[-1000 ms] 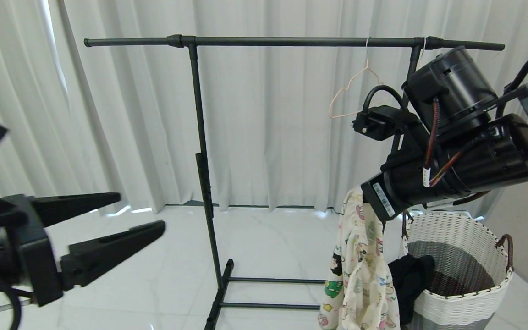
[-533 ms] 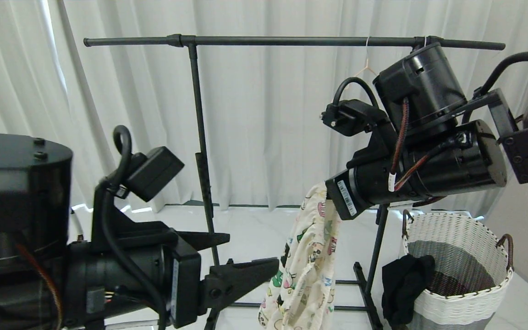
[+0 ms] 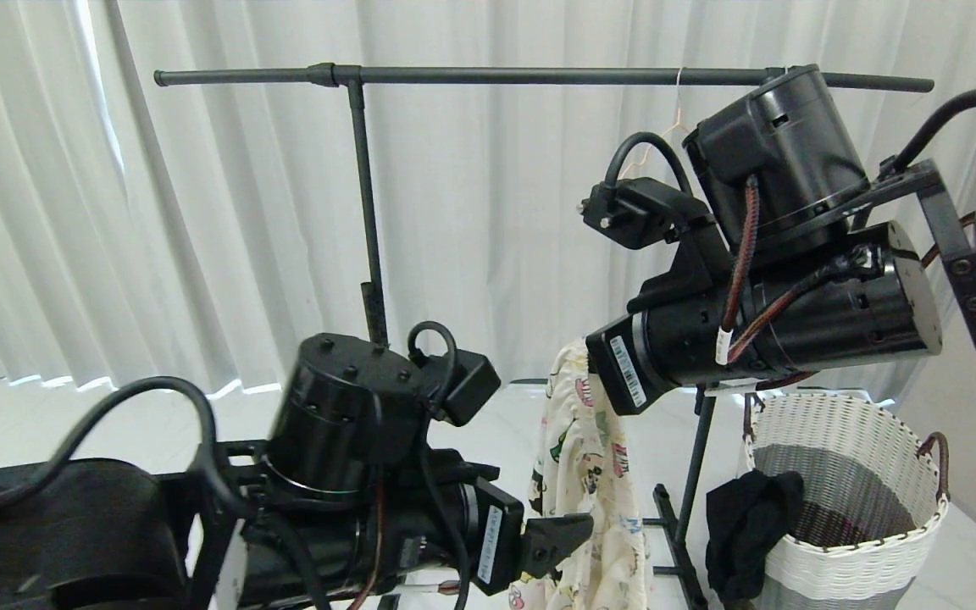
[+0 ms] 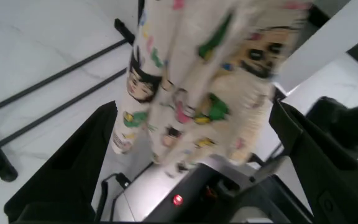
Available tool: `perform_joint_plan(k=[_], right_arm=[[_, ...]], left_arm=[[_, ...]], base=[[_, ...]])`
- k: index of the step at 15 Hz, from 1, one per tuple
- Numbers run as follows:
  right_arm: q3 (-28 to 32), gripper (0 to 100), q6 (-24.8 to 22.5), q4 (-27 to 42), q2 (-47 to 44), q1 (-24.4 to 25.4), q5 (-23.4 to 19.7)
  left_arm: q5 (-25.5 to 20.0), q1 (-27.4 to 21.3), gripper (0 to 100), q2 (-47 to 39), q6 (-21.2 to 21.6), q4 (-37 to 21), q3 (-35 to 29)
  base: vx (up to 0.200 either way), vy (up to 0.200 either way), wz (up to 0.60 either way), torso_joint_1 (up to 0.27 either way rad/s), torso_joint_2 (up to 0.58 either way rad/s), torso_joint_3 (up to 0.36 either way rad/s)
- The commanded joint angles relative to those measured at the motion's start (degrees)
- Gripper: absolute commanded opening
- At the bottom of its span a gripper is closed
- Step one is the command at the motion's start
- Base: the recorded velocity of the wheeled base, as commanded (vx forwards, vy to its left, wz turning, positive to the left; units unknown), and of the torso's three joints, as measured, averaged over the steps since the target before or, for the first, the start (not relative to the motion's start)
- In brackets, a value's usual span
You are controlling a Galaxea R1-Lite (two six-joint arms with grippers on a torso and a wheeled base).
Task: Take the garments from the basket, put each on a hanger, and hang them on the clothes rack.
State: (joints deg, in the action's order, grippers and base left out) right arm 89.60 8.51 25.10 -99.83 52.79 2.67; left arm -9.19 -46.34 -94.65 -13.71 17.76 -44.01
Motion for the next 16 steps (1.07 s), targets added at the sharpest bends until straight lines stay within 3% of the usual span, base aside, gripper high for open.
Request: perform_joint_plan(k=[1,3,5,9,12,16], right_arm=[[-0.04,0,0.63,0.04,0.6,-0.14,0.05],[-0.13,0,1.33,0.04,0.78,-0.4,0.05],[-0.04,0,1.6,0.04,0.86,-0.58,0.14],[-0.83,0,1.6,0.04,2.01,-1.46,0.05],[-4.52,0,1.51,0.04,4.12,-2.34,0.05],[-10.24,0,1.25,0.04,7.63,-2.34,0.41]], left_arm=[[1.55,-0.07,100,-9.77,3.08,4.56,-0.29],[5.41,-1.48,100,-13.37,3.17,5.88,-0.73],[5.94,-2.35,100,-14.16,3.17,5.88,-0.2],[12.0,-2.0,100,-13.19,3.26,5.88,5.07],[13.76,-2.0,100,-9.33,3.34,5.88,9.73],[15.26,-2.18,100,-5.72,3.34,5.88,10.26]], base=[[0.0,0.0,0.0,0.0,0.0,0.0],[0.0,0.0,0.0,0.0,0.0,0.0],[0.0,0.0,0.0,0.0,0.0,0.0],[0.0,0.0,0.0,0.0,0.0,0.0],[0.0,0.0,0.0,0.0,0.0,0.0],[0.0,0.0,0.0,0.0,0.0,0.0]])
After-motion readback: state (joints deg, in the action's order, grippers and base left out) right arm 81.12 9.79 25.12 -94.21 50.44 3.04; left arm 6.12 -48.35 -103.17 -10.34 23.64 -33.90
